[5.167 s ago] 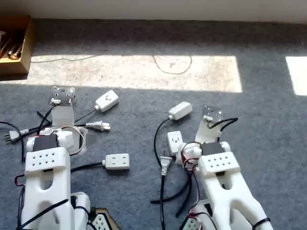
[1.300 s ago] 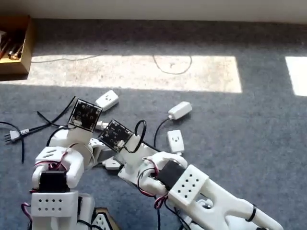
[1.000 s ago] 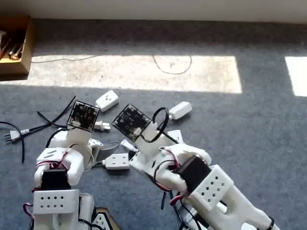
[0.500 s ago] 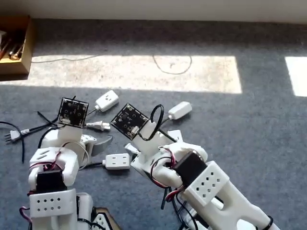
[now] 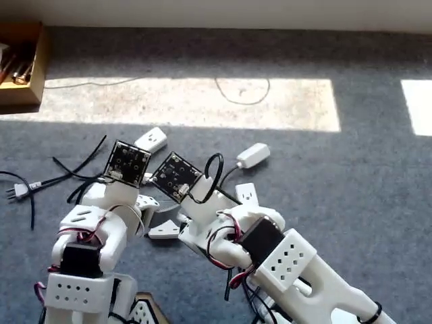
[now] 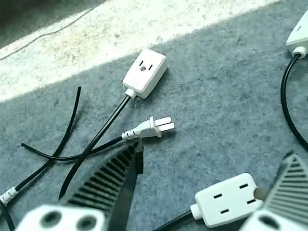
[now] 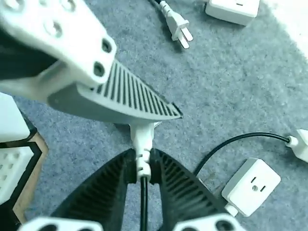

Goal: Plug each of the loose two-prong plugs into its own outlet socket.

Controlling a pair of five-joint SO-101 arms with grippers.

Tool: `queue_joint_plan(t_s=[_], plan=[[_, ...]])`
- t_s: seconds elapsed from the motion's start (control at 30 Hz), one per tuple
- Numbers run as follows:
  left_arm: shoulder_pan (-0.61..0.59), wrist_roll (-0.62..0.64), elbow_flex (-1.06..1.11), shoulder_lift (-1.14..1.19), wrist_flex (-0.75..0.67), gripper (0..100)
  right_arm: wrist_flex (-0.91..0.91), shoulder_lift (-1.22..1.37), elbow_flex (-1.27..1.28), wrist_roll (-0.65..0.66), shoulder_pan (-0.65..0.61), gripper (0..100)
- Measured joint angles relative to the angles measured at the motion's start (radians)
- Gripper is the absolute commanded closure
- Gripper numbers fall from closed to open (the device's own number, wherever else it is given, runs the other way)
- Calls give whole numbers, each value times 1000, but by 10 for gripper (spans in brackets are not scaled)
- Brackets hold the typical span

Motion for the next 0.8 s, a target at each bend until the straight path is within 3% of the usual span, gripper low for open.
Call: queue_joint_plan(t_s=[0.8], plan=[[5,0,21,0,3,585,32,8,-31,0,32,994]])
